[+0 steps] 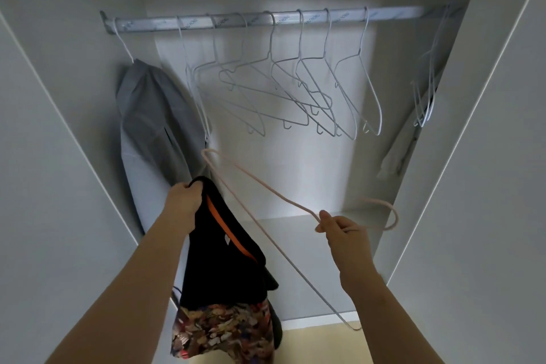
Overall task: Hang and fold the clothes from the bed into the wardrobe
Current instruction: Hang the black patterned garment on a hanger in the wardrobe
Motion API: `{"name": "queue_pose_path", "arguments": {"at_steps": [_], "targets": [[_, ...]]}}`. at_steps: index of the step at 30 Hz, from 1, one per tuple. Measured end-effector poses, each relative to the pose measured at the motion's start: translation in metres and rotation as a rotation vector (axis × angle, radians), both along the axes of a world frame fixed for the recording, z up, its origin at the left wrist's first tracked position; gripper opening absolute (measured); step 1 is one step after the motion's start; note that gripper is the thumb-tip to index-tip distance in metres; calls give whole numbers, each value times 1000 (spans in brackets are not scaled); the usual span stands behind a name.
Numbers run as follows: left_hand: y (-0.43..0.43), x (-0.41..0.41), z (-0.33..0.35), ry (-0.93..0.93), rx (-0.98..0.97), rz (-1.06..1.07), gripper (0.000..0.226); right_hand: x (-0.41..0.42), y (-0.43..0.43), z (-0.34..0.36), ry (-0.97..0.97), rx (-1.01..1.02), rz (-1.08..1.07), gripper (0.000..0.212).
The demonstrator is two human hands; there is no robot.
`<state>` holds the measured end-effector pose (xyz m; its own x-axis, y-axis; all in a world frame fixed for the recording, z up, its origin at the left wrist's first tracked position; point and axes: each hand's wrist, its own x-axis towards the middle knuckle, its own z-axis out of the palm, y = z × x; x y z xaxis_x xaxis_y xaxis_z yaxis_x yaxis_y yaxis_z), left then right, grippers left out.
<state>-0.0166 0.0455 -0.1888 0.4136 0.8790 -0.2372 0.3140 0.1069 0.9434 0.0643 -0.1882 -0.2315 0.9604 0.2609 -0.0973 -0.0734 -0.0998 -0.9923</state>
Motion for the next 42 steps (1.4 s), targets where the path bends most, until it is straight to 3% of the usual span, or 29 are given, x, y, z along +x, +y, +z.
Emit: {"name": "queue_pose_path", "arguments": {"at_steps": [4,8,13,17,27,32,34,37,38,40,42], "targets": [[19,6,-2,-5,-33,141,44,-3,-9,0,8,-52,91,40],[17,11,3,-30,39,145,43,-3,-14,-3,-8,-133,118,39],[4,1,2,183,497,-91,15,-8,-15,-3,-23,-172,141,38],[-13,-5,-5,269,683,-271,15,-11,-13,2,-32,-191,165,38],[-104,2,-18,211,624,-459,12,-18,2,15,10,-199,202,36],[-135,4,-22,55,541,-643,8,-19,1,17,78,-116,143,19],[-128,1,-23,96,703,-759,21,-16,-2,16,42,-106,81,30],[-114,-5,-17,266,1288,-710,30,-11,-7,17,-26,-86,27,45],[-111,-5,-13,265,1378,-688,31,-11,-8,18,-47,-73,22,47],[-106,-2,-6,281,1429,-726,42,-11,-10,21,-86,-54,9,47],[-104,0,-3,290,1353,-787,56,-12,-12,26,-124,-16,-12,38]]}}
